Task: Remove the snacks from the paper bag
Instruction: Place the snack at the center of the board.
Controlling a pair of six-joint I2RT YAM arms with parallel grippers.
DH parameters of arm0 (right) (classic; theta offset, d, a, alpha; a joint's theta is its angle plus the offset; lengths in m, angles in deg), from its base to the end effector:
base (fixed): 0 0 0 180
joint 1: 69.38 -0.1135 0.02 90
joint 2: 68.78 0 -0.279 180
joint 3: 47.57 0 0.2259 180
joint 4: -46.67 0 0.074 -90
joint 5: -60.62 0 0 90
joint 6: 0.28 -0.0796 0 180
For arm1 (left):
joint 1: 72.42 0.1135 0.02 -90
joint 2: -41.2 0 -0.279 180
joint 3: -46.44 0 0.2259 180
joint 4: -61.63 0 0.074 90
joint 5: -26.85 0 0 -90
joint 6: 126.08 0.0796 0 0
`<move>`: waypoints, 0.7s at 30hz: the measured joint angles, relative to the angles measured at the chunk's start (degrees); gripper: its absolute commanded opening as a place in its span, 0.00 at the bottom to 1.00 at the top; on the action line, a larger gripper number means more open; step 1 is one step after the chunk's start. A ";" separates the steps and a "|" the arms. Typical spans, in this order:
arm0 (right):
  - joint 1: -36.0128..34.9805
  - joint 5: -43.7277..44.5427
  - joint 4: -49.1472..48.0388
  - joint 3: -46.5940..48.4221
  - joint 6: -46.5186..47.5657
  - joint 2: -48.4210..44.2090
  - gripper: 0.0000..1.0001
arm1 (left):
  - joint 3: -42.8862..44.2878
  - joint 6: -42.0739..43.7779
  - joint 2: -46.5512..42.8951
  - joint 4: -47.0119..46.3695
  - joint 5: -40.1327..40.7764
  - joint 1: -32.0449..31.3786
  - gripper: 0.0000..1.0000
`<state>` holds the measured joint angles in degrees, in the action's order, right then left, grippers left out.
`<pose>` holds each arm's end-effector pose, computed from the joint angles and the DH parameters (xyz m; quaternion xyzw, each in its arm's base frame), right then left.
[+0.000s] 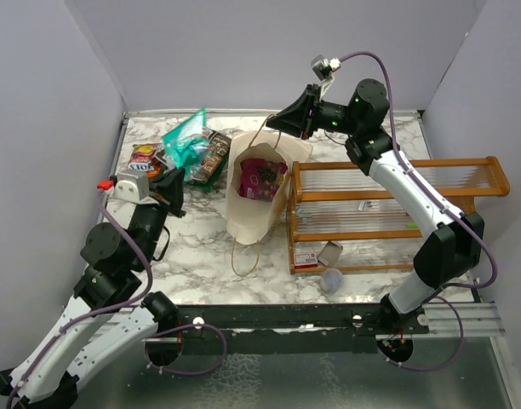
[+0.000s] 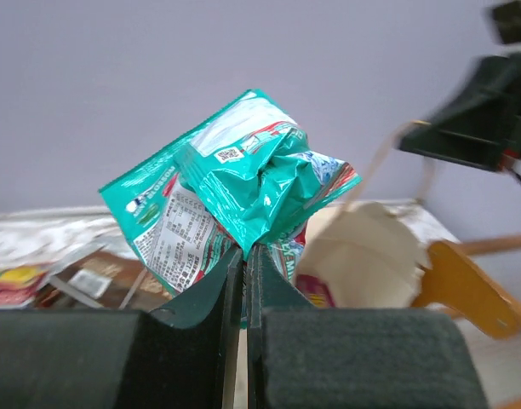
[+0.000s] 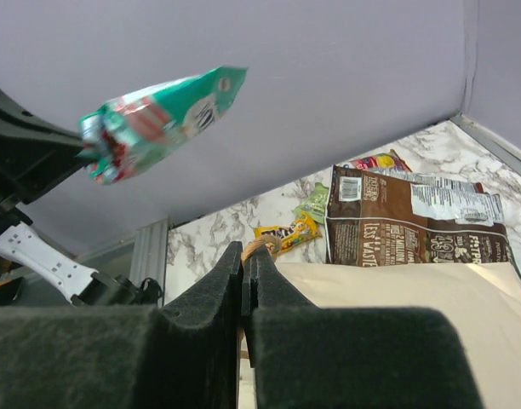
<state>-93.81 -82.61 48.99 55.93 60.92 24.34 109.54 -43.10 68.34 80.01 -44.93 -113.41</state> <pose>0.3176 0.2143 0.4498 -0.3157 0.5987 0.5650 0.4719 0.0897 -0.0450 0.4186 0.0482 0.5952 -0.2387 0.7658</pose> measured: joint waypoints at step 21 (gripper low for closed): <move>0.00 0.22 1.09 -0.66 0.52 0.00 0.01 | -15.76 -34.49 19.61 23.26 38.80 0.04 0.00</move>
<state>-93.81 -82.39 50.08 55.27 61.44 24.34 93.78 -77.59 87.94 103.27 -6.13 -113.37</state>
